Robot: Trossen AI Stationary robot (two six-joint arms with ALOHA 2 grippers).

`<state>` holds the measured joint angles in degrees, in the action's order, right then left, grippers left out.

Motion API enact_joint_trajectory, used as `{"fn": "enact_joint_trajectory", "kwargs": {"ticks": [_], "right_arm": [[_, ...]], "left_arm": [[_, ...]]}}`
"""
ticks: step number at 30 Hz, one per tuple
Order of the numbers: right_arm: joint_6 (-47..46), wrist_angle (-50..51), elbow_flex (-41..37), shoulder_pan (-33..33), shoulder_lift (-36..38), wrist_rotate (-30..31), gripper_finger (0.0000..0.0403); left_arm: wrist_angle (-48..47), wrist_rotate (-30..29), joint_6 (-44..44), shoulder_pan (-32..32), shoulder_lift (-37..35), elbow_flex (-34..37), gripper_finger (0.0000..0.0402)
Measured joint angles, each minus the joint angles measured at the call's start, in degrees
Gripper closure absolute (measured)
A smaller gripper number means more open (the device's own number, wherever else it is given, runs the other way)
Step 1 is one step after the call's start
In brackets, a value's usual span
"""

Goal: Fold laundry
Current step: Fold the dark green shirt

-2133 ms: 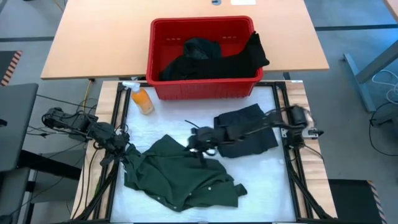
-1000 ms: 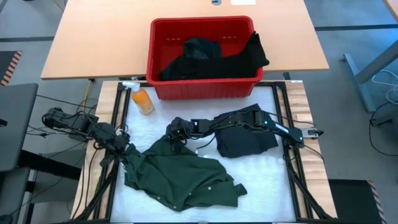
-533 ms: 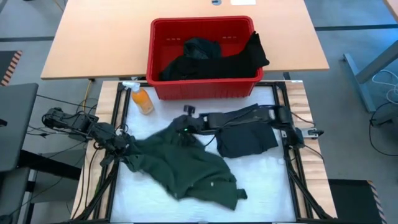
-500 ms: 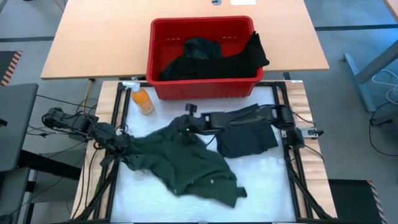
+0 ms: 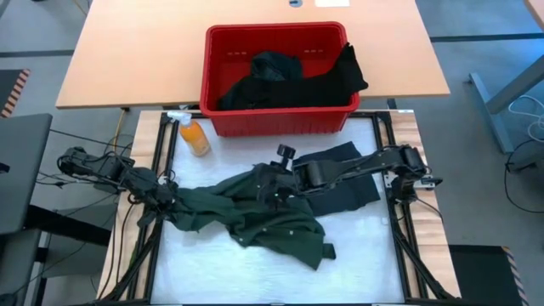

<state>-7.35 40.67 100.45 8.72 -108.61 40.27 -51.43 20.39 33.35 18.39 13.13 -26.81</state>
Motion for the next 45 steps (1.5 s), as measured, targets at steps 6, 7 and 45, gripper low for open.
{"fn": "enact_joint_trajectory", "kwargs": {"ticks": [6,7,45], "right_arm": [[1.98,-5.65,-2.41,-8.08,-6.83,-5.23,0.0356],[2.52,-6.69,-2.41,-9.74,-8.06,-7.43,0.0345],[1.43,-31.56,-2.28,-8.96,-21.88,-48.08,0.0178]], "left_arm": [[-0.2,0.17,0.72,0.01,-0.01,0.02,0.0401],[-0.05,-0.1,1.3,-0.02,-0.02,0.02,0.0401],[-0.56,0.61,0.21,0.13,-0.02,0.04,0.0401]]}}
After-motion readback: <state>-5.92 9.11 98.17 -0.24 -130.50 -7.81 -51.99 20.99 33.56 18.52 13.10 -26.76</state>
